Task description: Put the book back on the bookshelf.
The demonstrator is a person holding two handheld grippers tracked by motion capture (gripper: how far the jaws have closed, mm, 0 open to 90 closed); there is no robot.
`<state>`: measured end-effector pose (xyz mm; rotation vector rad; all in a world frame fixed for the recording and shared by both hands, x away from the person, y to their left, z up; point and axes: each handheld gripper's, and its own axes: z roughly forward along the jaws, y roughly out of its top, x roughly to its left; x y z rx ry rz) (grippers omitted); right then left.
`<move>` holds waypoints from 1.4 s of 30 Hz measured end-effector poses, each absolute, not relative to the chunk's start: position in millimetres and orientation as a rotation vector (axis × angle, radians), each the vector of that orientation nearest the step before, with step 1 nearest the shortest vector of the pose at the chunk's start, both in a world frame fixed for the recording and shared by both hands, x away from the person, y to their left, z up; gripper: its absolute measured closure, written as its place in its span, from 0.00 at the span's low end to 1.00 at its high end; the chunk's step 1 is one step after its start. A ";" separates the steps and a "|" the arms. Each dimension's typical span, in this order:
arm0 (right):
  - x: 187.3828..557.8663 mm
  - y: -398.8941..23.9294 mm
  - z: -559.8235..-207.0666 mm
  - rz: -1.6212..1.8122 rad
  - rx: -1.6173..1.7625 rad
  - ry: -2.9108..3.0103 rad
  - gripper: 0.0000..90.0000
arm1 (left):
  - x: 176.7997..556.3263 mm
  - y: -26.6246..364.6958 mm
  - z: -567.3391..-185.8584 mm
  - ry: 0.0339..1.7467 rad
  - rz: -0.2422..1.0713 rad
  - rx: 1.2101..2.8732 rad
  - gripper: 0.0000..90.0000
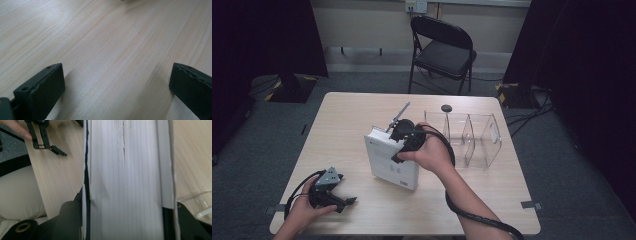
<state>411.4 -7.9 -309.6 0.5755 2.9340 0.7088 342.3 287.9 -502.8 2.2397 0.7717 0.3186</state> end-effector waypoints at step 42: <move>398.6 -35.4 -327.9 0.562 0.599 2.979 0.48 | 342.1 286.8 -503.3 0.775 0.329 2.234 0.00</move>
